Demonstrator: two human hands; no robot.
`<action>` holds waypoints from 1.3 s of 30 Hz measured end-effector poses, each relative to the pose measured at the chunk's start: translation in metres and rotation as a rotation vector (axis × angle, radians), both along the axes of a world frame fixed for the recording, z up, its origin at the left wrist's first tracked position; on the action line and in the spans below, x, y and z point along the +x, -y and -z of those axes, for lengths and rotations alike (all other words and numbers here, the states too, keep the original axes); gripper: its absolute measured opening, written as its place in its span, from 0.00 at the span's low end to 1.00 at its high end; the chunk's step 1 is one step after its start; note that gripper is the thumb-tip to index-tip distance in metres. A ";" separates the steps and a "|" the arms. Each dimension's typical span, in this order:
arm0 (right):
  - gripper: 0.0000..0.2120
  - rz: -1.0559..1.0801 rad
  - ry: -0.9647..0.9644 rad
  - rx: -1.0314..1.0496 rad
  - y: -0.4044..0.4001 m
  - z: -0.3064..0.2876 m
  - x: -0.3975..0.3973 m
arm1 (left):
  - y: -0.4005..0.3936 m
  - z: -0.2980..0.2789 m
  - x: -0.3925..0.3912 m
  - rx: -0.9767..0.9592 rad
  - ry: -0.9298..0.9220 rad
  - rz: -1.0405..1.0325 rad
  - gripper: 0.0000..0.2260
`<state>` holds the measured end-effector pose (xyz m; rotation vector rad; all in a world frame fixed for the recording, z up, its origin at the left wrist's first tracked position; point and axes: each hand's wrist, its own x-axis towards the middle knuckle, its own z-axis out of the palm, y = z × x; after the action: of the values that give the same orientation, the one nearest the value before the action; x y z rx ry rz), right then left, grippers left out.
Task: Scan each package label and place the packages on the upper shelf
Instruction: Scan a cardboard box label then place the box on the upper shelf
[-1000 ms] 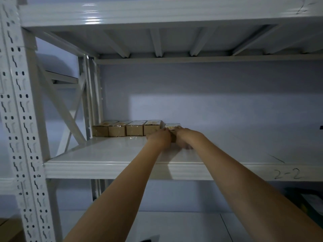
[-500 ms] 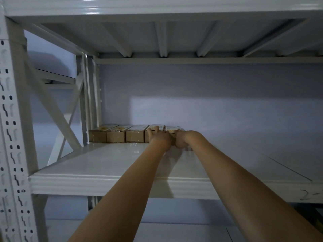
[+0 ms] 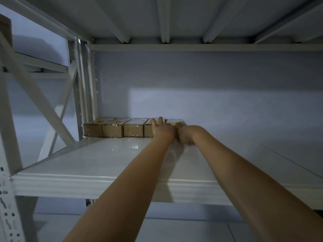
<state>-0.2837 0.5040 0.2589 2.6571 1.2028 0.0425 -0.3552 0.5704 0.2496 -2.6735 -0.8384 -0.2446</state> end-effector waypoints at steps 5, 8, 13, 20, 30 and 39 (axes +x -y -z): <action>0.34 -0.036 -0.028 0.177 0.003 0.010 -0.001 | -0.002 0.010 0.000 0.043 0.100 0.066 0.19; 0.36 -0.023 -0.092 0.331 0.000 0.013 -0.004 | -0.003 0.012 0.001 -0.016 0.159 0.078 0.24; 0.43 0.050 -0.268 0.583 0.011 0.015 -0.008 | -0.008 0.012 -0.015 -0.032 0.339 0.094 0.28; 0.30 0.052 -0.128 0.809 0.066 0.012 -0.049 | 0.045 0.007 -0.048 -0.274 0.526 0.161 0.18; 0.26 0.196 0.061 1.140 0.294 0.063 -0.118 | 0.239 0.061 -0.099 -0.628 0.801 0.770 0.19; 0.14 0.593 -0.055 1.205 0.461 0.162 -0.128 | 0.403 0.151 -0.065 -0.871 0.491 0.999 0.09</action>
<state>-0.4116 0.0425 0.0972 3.9203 0.2963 0.8249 -0.4203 0.1672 0.0989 -3.7044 0.5607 -0.9706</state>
